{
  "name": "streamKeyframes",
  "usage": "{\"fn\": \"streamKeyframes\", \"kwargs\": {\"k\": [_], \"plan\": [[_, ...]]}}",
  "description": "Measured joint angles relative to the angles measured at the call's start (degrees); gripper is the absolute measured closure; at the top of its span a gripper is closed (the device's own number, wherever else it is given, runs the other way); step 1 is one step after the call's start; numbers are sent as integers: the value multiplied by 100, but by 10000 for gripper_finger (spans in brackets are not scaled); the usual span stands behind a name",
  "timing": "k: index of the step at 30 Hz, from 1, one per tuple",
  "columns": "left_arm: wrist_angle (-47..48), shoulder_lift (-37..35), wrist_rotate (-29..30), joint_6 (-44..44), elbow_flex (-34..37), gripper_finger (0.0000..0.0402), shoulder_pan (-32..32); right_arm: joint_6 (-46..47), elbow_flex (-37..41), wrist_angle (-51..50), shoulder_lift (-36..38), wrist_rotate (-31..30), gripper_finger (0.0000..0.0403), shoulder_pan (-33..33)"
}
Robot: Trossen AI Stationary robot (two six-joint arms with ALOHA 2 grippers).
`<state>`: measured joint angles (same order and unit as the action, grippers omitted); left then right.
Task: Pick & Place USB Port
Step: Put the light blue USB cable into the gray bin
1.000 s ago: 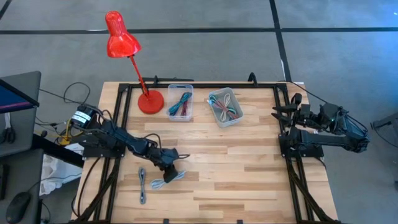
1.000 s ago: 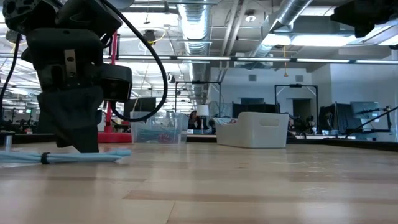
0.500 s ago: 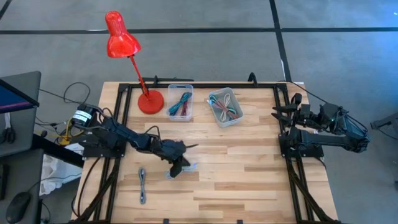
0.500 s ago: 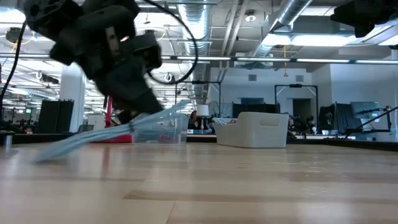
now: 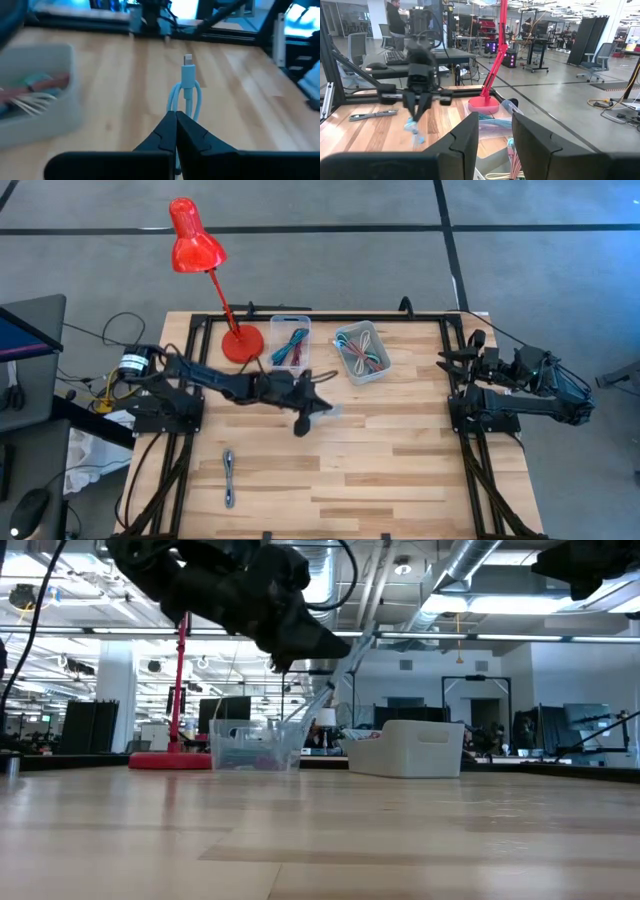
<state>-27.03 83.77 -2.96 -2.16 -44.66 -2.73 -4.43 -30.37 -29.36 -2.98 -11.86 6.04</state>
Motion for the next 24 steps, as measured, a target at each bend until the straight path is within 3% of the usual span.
{"fn": "streamKeyframes", "kwargs": {"k": [8, 16, 24], "plan": [[-160, -141, -28, 673, -147, 401, 395, 300, 47, 181, -290, 187, 291, 0], [-850, -472, -459, 944, -147, 401, 494, 297, 859, 2275, -1524, 803, 291, -3], [-1034, -529, -449, 1179, -147, 401, 616, 282, 914, 3996, -2680, 1045, 272, -2]]}}
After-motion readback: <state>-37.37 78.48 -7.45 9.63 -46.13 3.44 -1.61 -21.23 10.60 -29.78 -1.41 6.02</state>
